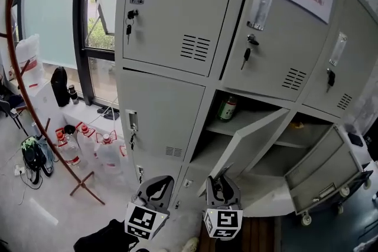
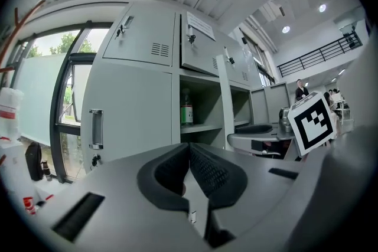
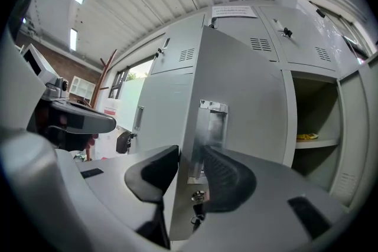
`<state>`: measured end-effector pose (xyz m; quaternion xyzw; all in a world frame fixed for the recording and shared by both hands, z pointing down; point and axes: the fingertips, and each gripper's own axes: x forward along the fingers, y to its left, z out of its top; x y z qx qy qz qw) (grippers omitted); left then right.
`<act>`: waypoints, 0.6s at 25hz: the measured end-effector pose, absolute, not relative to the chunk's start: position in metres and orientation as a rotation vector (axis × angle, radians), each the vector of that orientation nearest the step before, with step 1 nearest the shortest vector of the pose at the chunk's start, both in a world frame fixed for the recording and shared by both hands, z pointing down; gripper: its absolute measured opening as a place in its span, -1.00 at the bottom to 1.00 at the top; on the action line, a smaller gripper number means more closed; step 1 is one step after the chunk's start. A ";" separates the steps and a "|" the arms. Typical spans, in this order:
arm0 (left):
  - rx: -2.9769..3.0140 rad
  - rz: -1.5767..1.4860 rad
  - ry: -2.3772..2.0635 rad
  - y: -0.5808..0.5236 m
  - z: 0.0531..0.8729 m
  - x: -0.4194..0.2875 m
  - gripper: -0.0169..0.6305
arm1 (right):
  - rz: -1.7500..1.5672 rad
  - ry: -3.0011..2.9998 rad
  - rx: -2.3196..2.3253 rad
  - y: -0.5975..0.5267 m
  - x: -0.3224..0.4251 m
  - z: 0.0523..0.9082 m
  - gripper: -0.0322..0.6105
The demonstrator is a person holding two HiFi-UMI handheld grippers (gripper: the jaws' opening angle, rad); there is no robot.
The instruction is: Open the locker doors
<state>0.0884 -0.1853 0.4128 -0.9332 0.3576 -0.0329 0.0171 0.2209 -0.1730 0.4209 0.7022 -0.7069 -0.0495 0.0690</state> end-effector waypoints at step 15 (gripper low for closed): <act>-2.958 -0.078 0.852 -0.141 0.408 0.137 -0.87 | -0.162 -1.976 2.215 -0.106 0.247 0.423 -0.43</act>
